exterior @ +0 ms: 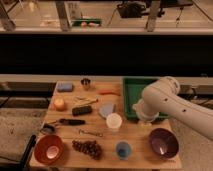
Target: Place eraser in metal cup
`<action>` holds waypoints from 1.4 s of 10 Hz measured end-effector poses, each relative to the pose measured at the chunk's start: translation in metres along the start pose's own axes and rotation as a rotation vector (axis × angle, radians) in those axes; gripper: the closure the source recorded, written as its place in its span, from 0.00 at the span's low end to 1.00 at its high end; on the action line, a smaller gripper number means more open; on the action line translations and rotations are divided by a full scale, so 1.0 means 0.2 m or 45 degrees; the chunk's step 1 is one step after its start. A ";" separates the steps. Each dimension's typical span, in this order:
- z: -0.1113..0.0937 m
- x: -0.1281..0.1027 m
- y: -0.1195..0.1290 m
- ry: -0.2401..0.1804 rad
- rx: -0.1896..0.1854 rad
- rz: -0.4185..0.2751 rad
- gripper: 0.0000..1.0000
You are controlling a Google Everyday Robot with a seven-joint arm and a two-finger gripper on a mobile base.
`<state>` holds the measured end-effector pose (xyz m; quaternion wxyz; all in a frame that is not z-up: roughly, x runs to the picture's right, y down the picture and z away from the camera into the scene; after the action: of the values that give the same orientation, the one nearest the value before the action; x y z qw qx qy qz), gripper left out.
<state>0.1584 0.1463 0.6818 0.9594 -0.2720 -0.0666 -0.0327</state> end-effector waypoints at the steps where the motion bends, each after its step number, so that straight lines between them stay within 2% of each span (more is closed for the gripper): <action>1: -0.01 0.00 0.00 -0.002 0.005 -0.001 0.20; 3: -0.03 -0.03 -0.02 -0.014 0.020 -0.029 0.20; 5: -0.04 -0.13 -0.06 -0.030 0.040 -0.073 0.20; 9: 0.00 -0.26 -0.15 -0.076 0.083 -0.128 0.20; 11: 0.03 -0.36 -0.22 -0.088 0.090 -0.166 0.20; 14: 0.06 -0.59 -0.32 -0.108 0.101 -0.227 0.20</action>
<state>0.0333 0.1020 0.7085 0.9590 -0.2280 -0.1323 -0.1038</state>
